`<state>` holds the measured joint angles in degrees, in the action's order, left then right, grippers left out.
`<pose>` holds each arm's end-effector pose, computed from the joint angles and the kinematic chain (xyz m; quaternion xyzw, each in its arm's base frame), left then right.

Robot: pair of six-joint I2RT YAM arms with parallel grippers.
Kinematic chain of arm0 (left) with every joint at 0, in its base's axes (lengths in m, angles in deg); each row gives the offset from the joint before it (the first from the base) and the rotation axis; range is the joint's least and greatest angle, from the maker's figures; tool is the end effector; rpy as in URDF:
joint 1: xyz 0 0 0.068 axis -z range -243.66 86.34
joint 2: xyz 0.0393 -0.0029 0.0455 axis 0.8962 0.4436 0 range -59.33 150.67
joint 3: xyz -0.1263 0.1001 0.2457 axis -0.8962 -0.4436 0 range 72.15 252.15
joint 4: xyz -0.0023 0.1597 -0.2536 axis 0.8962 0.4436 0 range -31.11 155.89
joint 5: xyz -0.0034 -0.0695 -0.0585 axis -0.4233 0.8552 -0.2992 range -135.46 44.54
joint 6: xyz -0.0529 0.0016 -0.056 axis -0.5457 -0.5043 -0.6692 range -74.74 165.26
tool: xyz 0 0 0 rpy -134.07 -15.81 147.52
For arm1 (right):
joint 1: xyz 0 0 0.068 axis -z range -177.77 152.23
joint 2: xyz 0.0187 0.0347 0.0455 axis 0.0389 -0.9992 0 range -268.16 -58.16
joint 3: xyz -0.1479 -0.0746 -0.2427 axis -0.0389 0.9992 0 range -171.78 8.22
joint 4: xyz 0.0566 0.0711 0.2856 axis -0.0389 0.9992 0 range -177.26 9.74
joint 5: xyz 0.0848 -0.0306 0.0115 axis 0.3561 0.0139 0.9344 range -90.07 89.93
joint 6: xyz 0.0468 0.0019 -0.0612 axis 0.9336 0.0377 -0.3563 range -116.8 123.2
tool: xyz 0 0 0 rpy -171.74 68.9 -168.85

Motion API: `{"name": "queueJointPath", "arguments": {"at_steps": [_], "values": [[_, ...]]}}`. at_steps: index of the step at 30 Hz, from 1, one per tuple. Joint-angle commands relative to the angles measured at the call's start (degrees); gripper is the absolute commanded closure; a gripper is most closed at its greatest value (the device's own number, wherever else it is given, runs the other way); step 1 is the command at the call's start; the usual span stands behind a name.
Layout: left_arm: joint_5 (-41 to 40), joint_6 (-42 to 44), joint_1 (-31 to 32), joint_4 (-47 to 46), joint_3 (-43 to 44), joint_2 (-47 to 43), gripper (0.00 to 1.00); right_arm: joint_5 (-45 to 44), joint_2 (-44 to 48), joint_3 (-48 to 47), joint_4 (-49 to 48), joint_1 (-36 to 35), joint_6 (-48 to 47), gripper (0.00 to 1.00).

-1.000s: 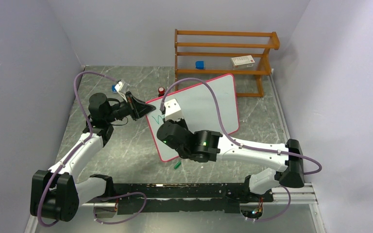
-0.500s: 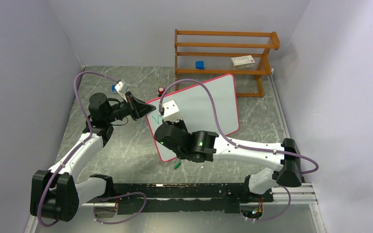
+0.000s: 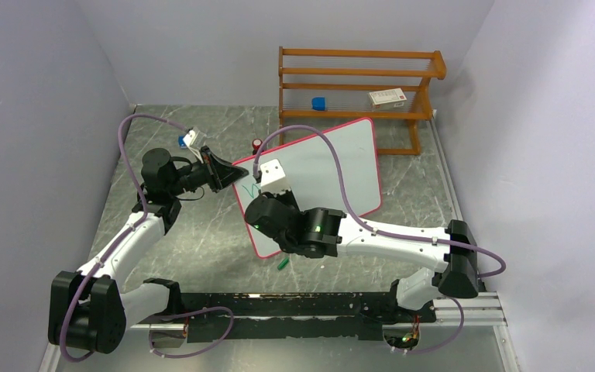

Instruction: Write a sentence on the whiteboard

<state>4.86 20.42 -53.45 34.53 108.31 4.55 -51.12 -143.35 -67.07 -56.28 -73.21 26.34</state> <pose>0.2770 -0.1011 0.2835 0.2055 0.6902 -0.4820 0.4990 0.1434 0.3499 0.3329 -0.2009 0.8157 0.0287 0.5418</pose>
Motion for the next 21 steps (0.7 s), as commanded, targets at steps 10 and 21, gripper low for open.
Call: {"name": "queueJointPath", "arguments": {"at_steps": [10, 21], "values": [[-3.38, 10.57, 1.2, 6.96, -1.71, 2.1, 0.95, -1.87, -0.68, 0.4, -4.11, 0.47, -0.45, 1.0], [-3.38, 10.51, 1.18, 6.87, -1.71, 2.02, 0.95, 0.89, -0.16, 1.08, -6.42, 0.47, -2.08, 1.0]]}}
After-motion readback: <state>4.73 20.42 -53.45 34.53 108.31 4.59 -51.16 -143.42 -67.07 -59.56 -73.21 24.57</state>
